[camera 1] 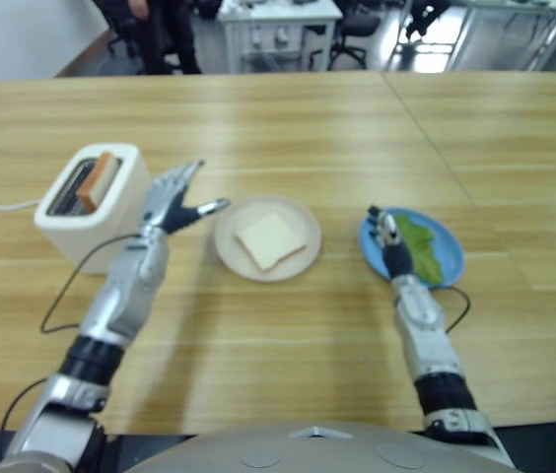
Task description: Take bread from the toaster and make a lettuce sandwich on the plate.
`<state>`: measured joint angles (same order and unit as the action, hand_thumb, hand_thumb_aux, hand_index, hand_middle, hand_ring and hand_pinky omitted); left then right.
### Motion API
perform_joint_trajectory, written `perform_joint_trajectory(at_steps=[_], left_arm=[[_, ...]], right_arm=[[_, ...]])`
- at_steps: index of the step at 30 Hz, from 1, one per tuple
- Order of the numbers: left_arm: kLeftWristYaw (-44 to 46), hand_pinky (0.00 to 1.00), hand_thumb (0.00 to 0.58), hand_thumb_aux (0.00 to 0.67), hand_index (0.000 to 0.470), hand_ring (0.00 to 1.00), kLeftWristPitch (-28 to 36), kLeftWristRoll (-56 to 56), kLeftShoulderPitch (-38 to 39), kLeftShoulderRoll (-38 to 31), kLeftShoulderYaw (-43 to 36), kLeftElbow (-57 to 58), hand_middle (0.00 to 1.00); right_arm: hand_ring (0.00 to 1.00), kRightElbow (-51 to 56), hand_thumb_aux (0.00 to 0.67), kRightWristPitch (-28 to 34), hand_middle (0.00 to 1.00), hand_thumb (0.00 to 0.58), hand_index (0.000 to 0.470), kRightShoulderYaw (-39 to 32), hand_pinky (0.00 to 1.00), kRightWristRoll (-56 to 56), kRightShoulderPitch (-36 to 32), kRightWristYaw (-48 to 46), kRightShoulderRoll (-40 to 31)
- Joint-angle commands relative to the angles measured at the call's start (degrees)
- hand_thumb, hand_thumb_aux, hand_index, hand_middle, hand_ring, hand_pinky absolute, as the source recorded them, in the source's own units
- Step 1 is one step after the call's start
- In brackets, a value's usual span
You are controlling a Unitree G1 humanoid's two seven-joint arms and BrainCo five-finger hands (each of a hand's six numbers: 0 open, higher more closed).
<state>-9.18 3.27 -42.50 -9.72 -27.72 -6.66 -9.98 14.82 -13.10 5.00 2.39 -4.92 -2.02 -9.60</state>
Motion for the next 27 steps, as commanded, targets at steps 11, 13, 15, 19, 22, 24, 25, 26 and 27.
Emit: perform_joint_trajectory(at_steps=[11, 13, 15, 19, 22, 24, 25, 26, 27], left_arm=[[3.05, 0.00, 0.000, 0.000, 0.000, 0.00, -10.09, 19.89, 0.38, 11.84, 2.70, 26.14, 0.00], [2.95, 0.00, 0.000, 0.000, 0.000, 0.00, -11.52, 21.35, -0.22, 12.53, 2.62, 29.26, 0.00], [2.65, 0.00, 0.000, 0.000, 0.000, 0.00, -12.52, 21.63, -0.53, 12.72, 2.24, 30.52, 0.00], [2.24, 0.00, 0.000, 0.000, 0.000, 0.00, -13.04, 21.23, -0.75, 12.79, 1.54, 30.85, 0.00], [2.00, 0.00, 0.000, 0.000, 0.000, 0.00, -13.15, 20.91, -0.70, 12.84, 1.20, 31.21, 0.00], [1.85, 0.00, 0.000, 0.000, 0.000, 0.00, -13.14, 20.81, -0.74, 12.90, 1.03, 31.65, 0.00], [1.91, 0.00, 0.000, 0.000, 0.000, 0.00, -13.08, 20.83, -0.82, 12.92, 0.90, 31.84, 0.00], [1.97, 0.00, 0.000, 0.000, 0.000, 0.00, -13.05, 20.81, -0.89, 12.91, 0.78, 32.01, 0.00], [2.00, 0.00, 0.000, 0.000, 0.000, 0.00, -13.02, 20.72, -0.91, 12.86, 0.66, 32.08, 0.00]], right_arm=[[0.00, 6.01, 0.000, 6.02, 0.00, 0.000, 0.000, -9.46, 0.00, 42.76, -12.02, 16.32, -28.21], [0.00, 17.19, 0.000, 6.61, 0.00, 0.000, 0.000, -15.97, 0.00, 49.78, -16.73, 18.98, -31.09], [0.00, 28.67, 0.000, 7.41, 0.00, 0.000, 0.000, -22.43, 0.00, 55.49, -21.25, 21.57, -32.05], [0.00, 43.89, 0.000, 7.43, 0.00, 0.000, 0.000, -30.27, 0.00, 59.51, -26.43, 26.72, -30.78], [0.00, 49.93, 0.000, 7.35, 0.00, 0.000, 0.000, -33.88, 0.00, 59.85, -28.00, 28.70, -28.49], [0.00, 51.73, 0.016, 7.50, 0.00, 0.027, 0.011, -35.17, 0.00, 59.33, -28.38, 29.73, -27.44], [0.00, 52.22, 0.016, 7.57, 0.00, 0.027, 0.011, -35.63, 0.00, 58.83, -28.35, 30.22, -27.16], [0.00, 52.53, 0.055, 7.72, 0.00, 0.092, 0.038, -35.96, 0.00, 58.46, -28.28, 30.57, -26.93], [0.00, 52.76, 0.155, 7.81, 0.00, 0.237, 0.106, -36.28, 0.00, 58.18, -28.22, 30.87, -26.74]])
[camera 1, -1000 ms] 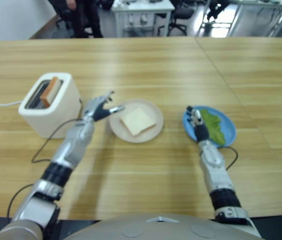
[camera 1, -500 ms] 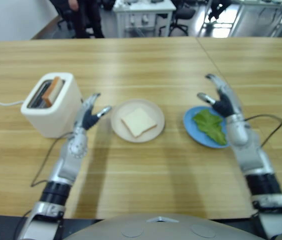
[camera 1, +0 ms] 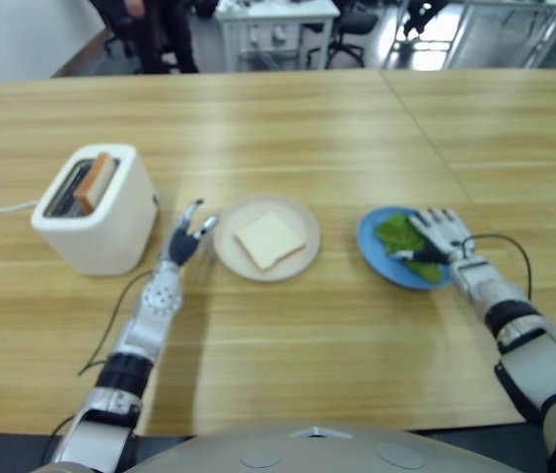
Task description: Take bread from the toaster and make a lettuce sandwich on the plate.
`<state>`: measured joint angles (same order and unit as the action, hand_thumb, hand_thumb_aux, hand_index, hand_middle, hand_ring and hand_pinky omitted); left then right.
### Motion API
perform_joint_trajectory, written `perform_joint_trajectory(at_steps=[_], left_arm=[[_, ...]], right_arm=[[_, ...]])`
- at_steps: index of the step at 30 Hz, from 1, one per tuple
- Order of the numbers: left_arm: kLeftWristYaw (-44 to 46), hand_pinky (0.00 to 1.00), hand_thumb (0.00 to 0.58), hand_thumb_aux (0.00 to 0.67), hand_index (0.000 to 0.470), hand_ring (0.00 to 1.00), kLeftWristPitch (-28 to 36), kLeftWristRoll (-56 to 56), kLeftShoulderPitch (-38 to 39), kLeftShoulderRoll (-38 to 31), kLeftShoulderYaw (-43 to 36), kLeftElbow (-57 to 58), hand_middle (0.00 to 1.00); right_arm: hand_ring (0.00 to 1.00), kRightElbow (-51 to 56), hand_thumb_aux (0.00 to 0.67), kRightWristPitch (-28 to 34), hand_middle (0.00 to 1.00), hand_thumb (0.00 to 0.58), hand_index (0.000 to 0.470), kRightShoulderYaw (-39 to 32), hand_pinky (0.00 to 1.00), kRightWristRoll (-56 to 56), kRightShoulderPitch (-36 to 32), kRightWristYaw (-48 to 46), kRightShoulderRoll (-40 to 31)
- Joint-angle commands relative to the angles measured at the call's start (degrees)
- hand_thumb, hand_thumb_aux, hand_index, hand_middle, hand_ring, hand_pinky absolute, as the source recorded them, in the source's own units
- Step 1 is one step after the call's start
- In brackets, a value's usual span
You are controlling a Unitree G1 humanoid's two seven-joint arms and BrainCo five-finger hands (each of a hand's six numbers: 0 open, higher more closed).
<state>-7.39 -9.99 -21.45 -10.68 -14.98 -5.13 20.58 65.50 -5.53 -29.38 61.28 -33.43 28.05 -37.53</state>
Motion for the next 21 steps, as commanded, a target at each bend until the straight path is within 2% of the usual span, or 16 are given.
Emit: perform_joint_trajectory(at_steps=[1, 2, 3, 5, 6, 7, 21], left_arm=[[0.17, 0.00, 0.000, 0.000, 0.000, 0.00, 0.28, -0.45, 0.12, 0.06, -0.95, 1.42, 0.00], [0.15, 0.00, 0.000, 0.000, 0.000, 0.00, 0.30, -0.49, 0.17, 0.00, -1.01, 1.38, 0.00], [0.07, 0.00, 0.000, 0.000, 0.000, 0.00, 0.33, -0.51, 0.22, -0.07, -1.09, 1.29, 0.00], [-0.11, 0.00, 0.000, 0.000, 0.000, 0.00, 0.42, -0.64, 0.30, -0.19, -1.25, 1.16, 0.00], [-0.12, 0.00, 0.000, 0.000, 0.000, 0.00, 0.41, -0.65, 0.31, -0.19, -1.31, 1.19, 0.00], [-0.17, 0.00, 0.000, 0.000, 0.000, 0.00, 0.42, -0.74, 0.33, -0.18, -1.39, 1.28, 0.00], [-0.04, 0.00, 0.000, 0.000, 0.000, 0.00, 0.55, -1.08, 1.06, 0.08, -1.92, 1.31, 0.00]], right_arm=[[0.00, 2.26, 0.176, 0.20, 0.00, 0.265, 0.121, -2.14, 0.00, -1.02, 0.29, 1.01, 1.34], [0.00, 2.44, 0.176, 0.19, 0.00, 0.265, 0.121, -2.36, 0.00, -1.24, 0.24, 1.15, 1.42], [0.00, 2.63, 0.344, 0.21, 0.00, 0.443, 0.236, -2.61, 0.00, -1.56, 0.15, 1.27, 1.45], [0.00, 2.60, 0.462, 0.29, 0.00, 0.524, 0.317, -2.85, 0.00, -2.32, 0.06, 1.46, 1.42], [0.00, 2.48, 0.646, 0.29, 0.00, 0.579, 0.444, -2.87, 0.00, -2.74, 0.12, 1.49, 1.36], [0.00, 2.33, 0.670, 0.29, 0.00, 0.580, 0.460, -2.88, 0.00, -3.09, 0.21, 1.57, 1.30], [0.00, 0.90, 0.670, -1.21, 0.00, 0.580, 0.460, -3.02, 0.00, -6.90, 1.41, 0.91, 1.03]])
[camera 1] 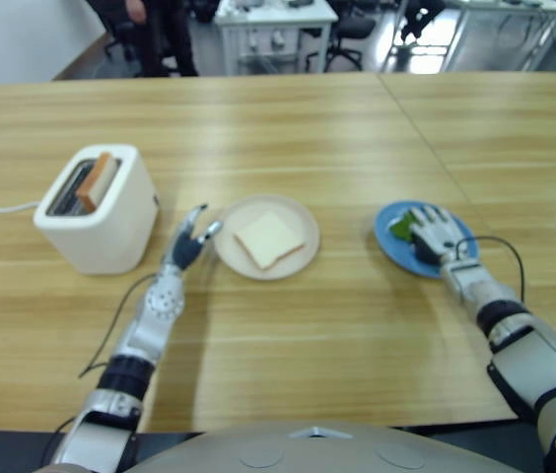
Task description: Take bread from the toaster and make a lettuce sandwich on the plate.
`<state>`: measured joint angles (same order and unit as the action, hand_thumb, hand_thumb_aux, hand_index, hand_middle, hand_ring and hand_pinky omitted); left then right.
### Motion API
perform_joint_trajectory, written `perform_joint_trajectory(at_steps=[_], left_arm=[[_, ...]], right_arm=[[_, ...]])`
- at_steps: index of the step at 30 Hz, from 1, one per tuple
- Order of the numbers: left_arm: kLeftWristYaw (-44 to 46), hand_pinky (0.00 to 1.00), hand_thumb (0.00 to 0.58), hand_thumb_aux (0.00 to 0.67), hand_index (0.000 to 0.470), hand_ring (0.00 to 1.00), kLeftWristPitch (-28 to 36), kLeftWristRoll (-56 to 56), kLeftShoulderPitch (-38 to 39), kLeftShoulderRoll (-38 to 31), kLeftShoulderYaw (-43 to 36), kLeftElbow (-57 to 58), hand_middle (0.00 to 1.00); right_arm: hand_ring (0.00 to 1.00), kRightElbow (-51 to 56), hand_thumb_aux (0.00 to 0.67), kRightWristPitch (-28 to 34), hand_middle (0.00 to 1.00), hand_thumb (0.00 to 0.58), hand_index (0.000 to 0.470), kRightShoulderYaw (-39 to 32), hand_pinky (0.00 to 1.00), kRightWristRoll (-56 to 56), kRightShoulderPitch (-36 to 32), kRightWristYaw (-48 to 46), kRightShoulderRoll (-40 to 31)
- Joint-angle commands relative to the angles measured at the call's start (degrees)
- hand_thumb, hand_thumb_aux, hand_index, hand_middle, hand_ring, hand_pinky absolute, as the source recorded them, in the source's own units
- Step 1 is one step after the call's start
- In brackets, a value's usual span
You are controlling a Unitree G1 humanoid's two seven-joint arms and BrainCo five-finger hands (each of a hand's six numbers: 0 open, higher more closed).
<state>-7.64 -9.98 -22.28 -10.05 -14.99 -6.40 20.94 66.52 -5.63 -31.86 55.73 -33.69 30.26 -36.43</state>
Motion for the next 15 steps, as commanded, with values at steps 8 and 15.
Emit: perform_joint_trajectory(at_steps=[8, 15], left_arm=[[-0.04, 0.00, 0.000, 0.000, 0.000, 0.00, 0.38, 0.31, 0.74, 0.42, -0.81, 1.82, 0.00], [-0.35, 0.00, 0.000, 0.000, 0.000, 0.00, 0.13, 0.56, 0.67, 0.59, -0.61, 2.50, 0.00]], right_arm=[[1.00, -13.56, 0.670, -2.93, 1.00, 0.580, 0.460, 4.70, 1.00, -7.09, 6.15, -0.97, -4.40], [1.00, -36.47, 0.670, 1.12, 1.00, 0.580, 0.460, 10.88, 1.00, -8.29, 14.12, -5.34, -8.39]])
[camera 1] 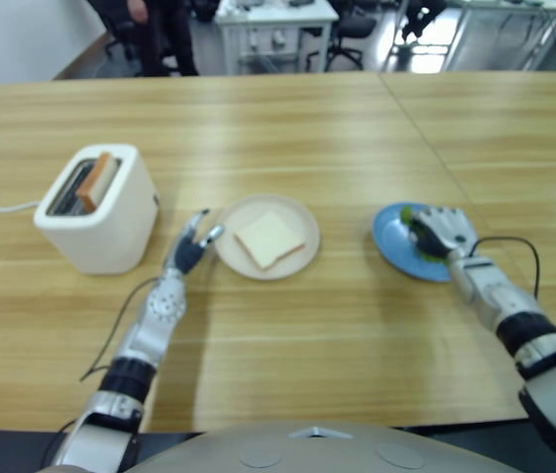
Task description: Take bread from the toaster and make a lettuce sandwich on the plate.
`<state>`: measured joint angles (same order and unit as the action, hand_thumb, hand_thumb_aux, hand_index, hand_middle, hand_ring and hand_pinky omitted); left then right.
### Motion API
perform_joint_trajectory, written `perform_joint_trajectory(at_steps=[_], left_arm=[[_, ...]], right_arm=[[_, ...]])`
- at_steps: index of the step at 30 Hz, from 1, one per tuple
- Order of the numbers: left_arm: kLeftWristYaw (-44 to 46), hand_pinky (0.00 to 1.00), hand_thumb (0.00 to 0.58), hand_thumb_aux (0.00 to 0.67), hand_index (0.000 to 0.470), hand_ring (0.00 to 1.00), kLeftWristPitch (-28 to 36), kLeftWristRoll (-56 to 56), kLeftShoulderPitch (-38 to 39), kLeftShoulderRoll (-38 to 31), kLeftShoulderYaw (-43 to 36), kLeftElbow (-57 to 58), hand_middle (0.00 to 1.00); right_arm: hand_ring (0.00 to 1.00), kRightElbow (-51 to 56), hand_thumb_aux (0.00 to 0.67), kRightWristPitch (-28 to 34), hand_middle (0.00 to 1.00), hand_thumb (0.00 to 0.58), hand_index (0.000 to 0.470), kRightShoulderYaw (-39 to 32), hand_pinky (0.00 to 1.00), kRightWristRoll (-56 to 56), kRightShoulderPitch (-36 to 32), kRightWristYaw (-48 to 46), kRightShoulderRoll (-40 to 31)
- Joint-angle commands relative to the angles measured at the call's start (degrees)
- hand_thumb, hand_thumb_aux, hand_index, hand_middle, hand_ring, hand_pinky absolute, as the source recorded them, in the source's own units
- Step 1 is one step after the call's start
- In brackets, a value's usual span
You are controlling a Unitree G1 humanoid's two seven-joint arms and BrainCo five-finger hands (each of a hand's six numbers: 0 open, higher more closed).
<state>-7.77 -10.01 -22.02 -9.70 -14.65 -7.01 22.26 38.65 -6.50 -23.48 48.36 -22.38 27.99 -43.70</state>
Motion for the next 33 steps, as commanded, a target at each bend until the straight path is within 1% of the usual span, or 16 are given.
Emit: perform_joint_trajectory(at_steps=[1, 5, 8, 11, 14, 17, 20, 21, 24, 26, 30, 33], left_arm=[[-0.27, 0.00, 0.000, 0.000, 0.000, 0.00, 0.12, 0.32, 0.30, 0.26, 0.00, 1.28, 0.00], [-0.42, 0.00, 0.000, 0.000, 0.000, 0.00, -0.05, 0.45, 0.19, 0.40, 0.00, 1.70, 0.00], [-0.59, 0.00, 0.000, 0.000, 0.000, 0.00, -0.24, 0.66, 0.06, 0.56, 0.13, 2.26, 0.00], [-0.67, 0.00, 0.000, 0.000, 0.000, 0.00, -0.52, 1.03, -0.41, 0.67, 0.21, 3.16, 0.00], [-0.79, 0.00, 0.000, 0.000, 0.000, 0.00, -0.85, 1.39, -1.02, 0.74, 0.15, 4.17, 0.00], [-0.83, 0.00, 0.000, 0.000, 0.000, 0.00, -1.24, 1.57, -1.56, 0.66, 0.06, 4.99, 0.00], [-0.80, 0.00, 0.000, 0.000, 0.000, 0.00, -1.65, 2.09, -1.94, 0.64, 0.25, 5.97, 0.00], [-0.80, 0.00, 0.000, 0.000, 0.000, 0.00, -1.72, 2.24, -2.03, 0.66, 0.29, 6.20, 0.00], [-0.82, 0.00, 0.000, 0.000, 0.000, 0.00, -1.89, 2.40, -2.28, 0.76, 0.17, 6.58, 0.00], [-0.78, 0.00, 0.000, 0.000, 0.000, 0.00, -1.99, 2.34, -2.49, 0.90, -0.04, 6.71, 0.00], [-0.53, 0.00, 0.000, 0.000, 0.000, 0.00, -2.08, 2.23, -2.76, 0.95, -0.27, 6.63, 0.00], [-0.53, 0.00, 0.000, 0.000, 0.000, 0.00, -2.07, 2.30, -2.63, 0.65, 0.04, 6.51, 0.00]], right_arm=[[1.00, -11.20, 0.670, 2.63, 1.00, 0.580, 0.460, 3.29, 1.00, -0.81, 3.74, -3.96, -1.31], [1.00, -20.85, 0.670, 5.00, 1.00, 0.580, 0.460, 6.11, 1.00, -0.40, 6.51, -7.16, -1.66], [1.00, -26.24, 0.670, 6.11, 1.00, 0.580, 0.460, 7.25, 1.00, 0.11, 6.74, -9.50, -1.03], [1.00, -29.73, 0.670, 7.08, 1.00, 0.580, 0.460, 7.21, 1.00, 0.92, 4.95, -11.84, 0.66], [1.00, -30.19, 0.670, 7.23, 1.00, 0.580, 0.460, 5.40, 1.00, 2.50, 1.03, -13.81, 4.09], [1.00, -27.06, 0.670, 6.78, 1.00, 0.580, 0.460, 2.96, 1.00, 4.41, -3.61, -14.36, 8.25], [1.00, -21.71, 0.670, 6.20, 1.00, 0.580, 0.460, 0.20, 1.00, 6.00, -9.65, -13.90, 13.07], [1.00, -18.44, 0.670, 5.75, 1.00, 0.580, 0.460, -1.41, 1.00, 6.66, -12.79, -13.54, 15.75], [1.00, -9.44, 0.670, 4.51, 1.00, 0.580, 0.460, -4.84, 1.00, 7.75, -19.35, -12.03, 21.85], [1.00, -3.83, 0.670, 3.71, 1.00, 0.580, 0.460, -6.51, 1.00, 8.05, -22.28, -10.71, 24.96], [1.00, 2.54, 0.670, 2.31, 1.00, 0.580, 0.460, -10.37, 1.00, 8.94, -23.23, -8.59, 29.74], [1.00, 5.25, 0.670, 0.97, 1.00, 0.580, 0.460, -13.90, 1.00, 9.38, -19.44, -7.57, 32.16]])
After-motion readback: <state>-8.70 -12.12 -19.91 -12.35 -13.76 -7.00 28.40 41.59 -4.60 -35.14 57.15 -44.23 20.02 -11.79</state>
